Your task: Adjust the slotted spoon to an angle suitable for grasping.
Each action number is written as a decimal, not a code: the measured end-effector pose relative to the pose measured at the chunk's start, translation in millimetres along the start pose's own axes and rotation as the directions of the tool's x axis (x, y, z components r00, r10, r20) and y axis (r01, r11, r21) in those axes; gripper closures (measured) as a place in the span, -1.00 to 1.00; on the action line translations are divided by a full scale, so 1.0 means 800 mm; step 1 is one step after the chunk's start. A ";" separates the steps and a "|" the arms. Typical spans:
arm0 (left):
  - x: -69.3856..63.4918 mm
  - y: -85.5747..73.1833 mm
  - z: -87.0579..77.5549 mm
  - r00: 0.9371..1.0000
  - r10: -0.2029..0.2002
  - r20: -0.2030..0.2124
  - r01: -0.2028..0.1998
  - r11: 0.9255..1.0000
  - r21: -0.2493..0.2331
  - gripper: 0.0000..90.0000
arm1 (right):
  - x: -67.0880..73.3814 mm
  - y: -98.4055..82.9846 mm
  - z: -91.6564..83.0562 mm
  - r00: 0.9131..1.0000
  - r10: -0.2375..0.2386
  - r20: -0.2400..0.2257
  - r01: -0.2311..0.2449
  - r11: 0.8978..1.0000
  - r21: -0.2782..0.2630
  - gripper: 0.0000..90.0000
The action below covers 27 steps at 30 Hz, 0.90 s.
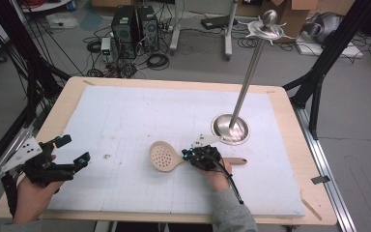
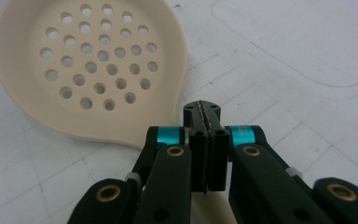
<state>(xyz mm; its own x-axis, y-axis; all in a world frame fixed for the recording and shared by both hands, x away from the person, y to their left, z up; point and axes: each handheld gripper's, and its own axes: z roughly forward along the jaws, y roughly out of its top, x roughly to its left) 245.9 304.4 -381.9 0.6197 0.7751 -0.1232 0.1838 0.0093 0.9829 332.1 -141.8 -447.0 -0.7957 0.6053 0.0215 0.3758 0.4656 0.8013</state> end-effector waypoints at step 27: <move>-0.001 0.002 0.003 1.000 0.003 0.009 -0.003 1.000 -0.001 -0.96 | 0.031 -0.030 -0.047 0.993 -0.068 -0.098 0.072 0.997 0.034 1.00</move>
<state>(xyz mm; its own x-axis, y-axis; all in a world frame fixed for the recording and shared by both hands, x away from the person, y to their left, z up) 247.3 302.0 -380.9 0.6269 0.7696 -0.1212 0.1813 0.0072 0.9834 285.5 -162.4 -443.2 -0.8623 0.5058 0.0253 0.3335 0.5297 0.7799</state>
